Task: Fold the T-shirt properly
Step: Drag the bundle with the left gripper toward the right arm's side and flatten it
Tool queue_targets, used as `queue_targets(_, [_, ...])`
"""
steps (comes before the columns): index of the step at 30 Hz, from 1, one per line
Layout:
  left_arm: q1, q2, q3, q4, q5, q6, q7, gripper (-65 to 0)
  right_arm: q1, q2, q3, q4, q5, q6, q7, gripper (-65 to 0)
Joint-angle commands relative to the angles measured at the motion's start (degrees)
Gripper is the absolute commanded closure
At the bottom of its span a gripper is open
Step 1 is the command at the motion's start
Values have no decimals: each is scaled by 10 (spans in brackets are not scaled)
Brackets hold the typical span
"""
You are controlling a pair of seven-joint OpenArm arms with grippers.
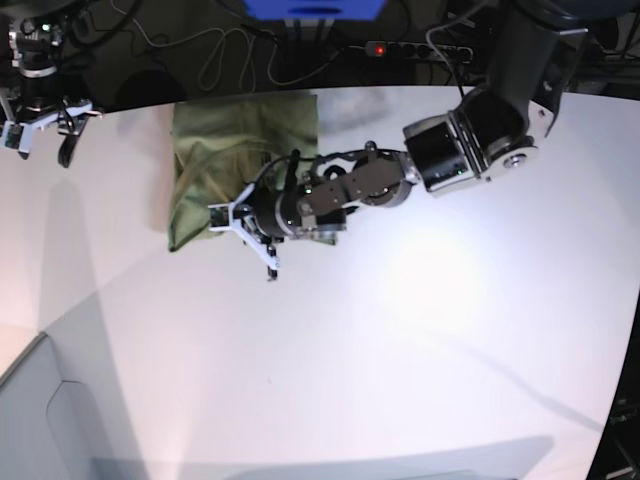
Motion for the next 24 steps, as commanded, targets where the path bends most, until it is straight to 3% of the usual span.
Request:
queue_targets(1, [4,-2,-13,-4,6,-14,37,-128,-1,7,1,10,6,8,17,-422])
queue_targets(4, [6,-1,-63,-4,6,-18,37,-285,-1,5,-13,10,6,8,17,-422])
queue_targets(7, [6,-3,-104,16,6,-14,37,-369,-1,4,-13,10,5,8,17,-422])
queue_targets(14, [50,-6,-247,122,6,-14,37,-373,-7,-2,-28,10,5,22,16,-425])
queue_targets(19, [92,-7,-343,184,6,-17,37,-373,-22,-2,-84,16,5,26,17,-425])
queue_targets(24, [157,-52,-459,273,3,-13,37,-373,-23,-1,-148,13,3,26,17,-426])
